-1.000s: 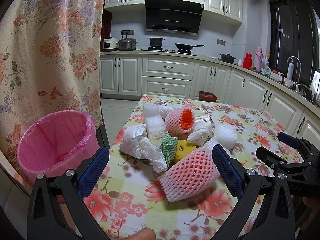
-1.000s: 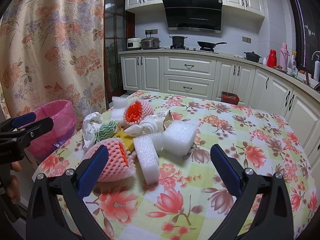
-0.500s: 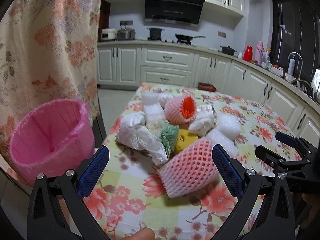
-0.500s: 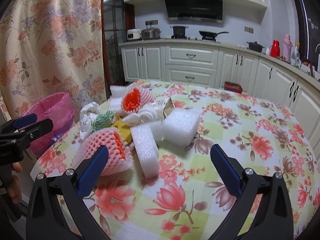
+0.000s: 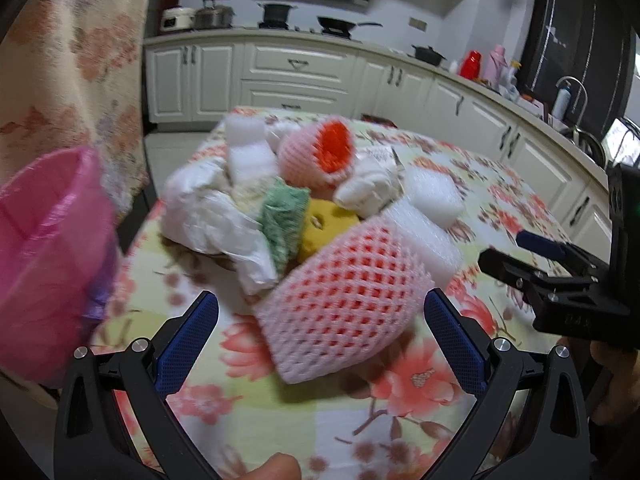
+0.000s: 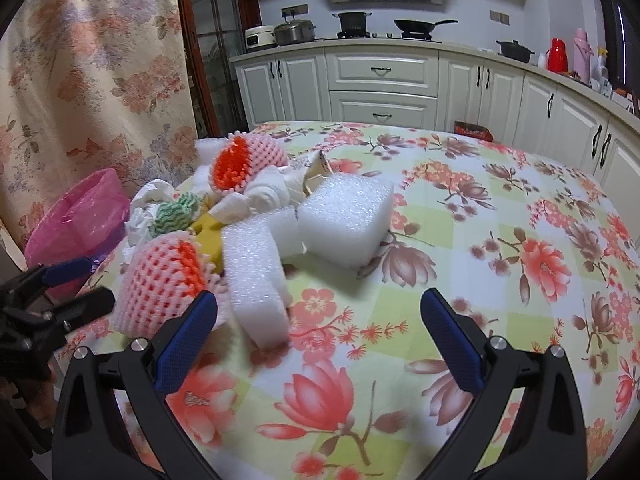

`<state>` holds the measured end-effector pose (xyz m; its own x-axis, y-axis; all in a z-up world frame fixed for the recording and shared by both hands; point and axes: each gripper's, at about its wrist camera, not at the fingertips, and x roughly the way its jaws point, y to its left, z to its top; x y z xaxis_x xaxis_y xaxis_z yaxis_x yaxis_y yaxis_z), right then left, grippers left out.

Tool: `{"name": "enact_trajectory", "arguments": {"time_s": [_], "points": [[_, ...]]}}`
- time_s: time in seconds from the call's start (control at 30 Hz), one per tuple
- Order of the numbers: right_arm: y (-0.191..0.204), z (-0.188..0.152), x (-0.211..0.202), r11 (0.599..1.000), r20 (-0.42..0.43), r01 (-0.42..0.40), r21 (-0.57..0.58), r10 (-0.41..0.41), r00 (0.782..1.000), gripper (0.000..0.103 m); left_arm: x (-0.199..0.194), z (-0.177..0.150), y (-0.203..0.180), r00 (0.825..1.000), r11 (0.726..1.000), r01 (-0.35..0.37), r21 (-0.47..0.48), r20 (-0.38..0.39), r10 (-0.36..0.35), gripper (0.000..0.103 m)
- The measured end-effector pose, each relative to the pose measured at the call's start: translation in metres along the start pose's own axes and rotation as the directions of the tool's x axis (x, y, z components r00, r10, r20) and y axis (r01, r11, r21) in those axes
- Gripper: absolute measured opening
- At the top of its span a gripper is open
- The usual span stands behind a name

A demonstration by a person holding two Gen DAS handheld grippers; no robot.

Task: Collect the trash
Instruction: 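Grasp the pink foam fruit net with the left tool while the right tool grasps a white foam block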

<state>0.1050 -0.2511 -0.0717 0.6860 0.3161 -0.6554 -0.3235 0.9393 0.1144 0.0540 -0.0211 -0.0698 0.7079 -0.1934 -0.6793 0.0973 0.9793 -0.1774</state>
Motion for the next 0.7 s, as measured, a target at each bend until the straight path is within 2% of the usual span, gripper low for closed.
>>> {"name": "enact_trajectory", "arguments": {"time_s": [0.23, 0.3, 0.47, 0.57, 0.7], "points": [[-0.015, 0.003, 0.006, 1.000, -0.014, -0.011, 0.018, 0.011, 1.000, 0.098, 0.032, -0.001, -0.004, 0.995, 1.000, 0.023, -0.002, -0.094, -0.023, 0.095], [-0.018, 0.005, 0.007, 1.000, -0.015, -0.015, 0.023, 0.015, 1.000, 0.099, 0.039, 0.000, -0.003, 0.992, 1.000, 0.029, -0.003, -0.119, -0.029, 0.089], [-0.020, 0.006, 0.010, 0.999, -0.021, -0.032, 0.024, 0.033, 0.999, 0.099, 0.048, 0.000, 0.000, 0.985, 0.998, 0.064, -0.017, -0.160, -0.066, 0.062], [-0.019, 0.007, 0.012, 0.999, -0.022, -0.040, 0.022, 0.041, 0.999, 0.099, 0.046, 0.002, 0.001, 0.981, 0.995, 0.097, -0.023, -0.164, -0.099, 0.055], [-0.017, 0.009, 0.012, 0.999, -0.019, -0.046, 0.020, 0.047, 0.999, 0.099, 0.035, 0.005, -0.001, 0.981, 0.993, 0.117, -0.011, -0.153, -0.117, 0.051]]}}
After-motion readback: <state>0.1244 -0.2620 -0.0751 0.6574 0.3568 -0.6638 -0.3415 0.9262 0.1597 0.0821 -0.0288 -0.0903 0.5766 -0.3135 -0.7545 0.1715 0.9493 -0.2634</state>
